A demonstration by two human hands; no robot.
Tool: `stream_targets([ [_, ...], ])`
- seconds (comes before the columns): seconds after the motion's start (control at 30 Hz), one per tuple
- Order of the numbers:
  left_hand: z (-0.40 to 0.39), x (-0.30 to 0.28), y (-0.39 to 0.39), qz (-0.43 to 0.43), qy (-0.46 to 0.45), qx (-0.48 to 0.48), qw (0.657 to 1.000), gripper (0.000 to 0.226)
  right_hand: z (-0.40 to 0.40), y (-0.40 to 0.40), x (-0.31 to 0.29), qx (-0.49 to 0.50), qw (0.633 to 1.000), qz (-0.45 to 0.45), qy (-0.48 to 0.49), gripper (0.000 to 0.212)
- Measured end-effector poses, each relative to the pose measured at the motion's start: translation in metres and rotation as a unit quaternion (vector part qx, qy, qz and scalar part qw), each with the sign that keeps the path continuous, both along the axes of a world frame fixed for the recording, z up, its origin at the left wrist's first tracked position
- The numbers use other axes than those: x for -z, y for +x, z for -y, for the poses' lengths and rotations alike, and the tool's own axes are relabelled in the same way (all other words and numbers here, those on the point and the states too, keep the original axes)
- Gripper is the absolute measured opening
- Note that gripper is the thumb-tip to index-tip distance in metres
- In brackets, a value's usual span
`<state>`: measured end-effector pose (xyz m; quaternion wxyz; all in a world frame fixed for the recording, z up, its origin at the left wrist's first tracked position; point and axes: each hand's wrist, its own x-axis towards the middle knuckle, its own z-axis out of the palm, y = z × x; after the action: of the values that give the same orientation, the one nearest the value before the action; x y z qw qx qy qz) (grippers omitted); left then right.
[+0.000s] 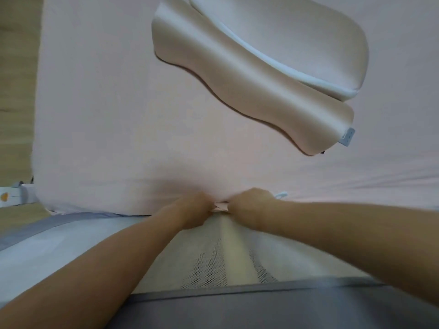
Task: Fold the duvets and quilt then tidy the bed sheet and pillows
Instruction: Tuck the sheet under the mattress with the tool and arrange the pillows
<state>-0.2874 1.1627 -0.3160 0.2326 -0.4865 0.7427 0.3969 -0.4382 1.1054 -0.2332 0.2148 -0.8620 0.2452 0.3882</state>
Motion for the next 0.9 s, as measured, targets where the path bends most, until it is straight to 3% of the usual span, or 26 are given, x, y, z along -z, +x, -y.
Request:
stream_targets([
  [0.13, -0.001, 0.019, -0.010, 0.062, -0.027, -0.023, 0.997, 0.031, -0.007, -0.019, 0.030, 0.039, 0.998, -0.050, 0.030, 0.034],
  [0.3, 0.002, 0.024, -0.018, 0.053, -0.033, -0.049, 0.997, 0.029, 0.018, -0.035, 0.036, 0.090, 0.995, -0.004, 0.049, 0.034],
  [0.5, -0.008, 0.024, -0.015, 0.051, -0.016, -0.070, 0.996, 0.028, 0.031, -0.019, 0.025, -0.023, 0.999, 0.032, -0.008, 0.031],
  [0.63, -0.026, 0.034, -0.001, 0.077, -0.042, -0.099, 0.991, 0.032, 0.023, -0.013, 0.021, -0.013, 0.999, 0.047, -0.015, 0.029],
  [0.77, -0.029, 0.037, -0.001, 0.046, -0.033, -0.141, 0.988, 0.029, 0.010, -0.018, 0.016, -0.063, 0.996, 0.065, -0.021, 0.025],
  [0.9, -0.024, 0.034, 0.003, 0.035, -0.011, -0.159, 0.987, 0.026, 0.008, -0.019, 0.015, -0.039, 0.997, 0.061, -0.040, 0.027],
])
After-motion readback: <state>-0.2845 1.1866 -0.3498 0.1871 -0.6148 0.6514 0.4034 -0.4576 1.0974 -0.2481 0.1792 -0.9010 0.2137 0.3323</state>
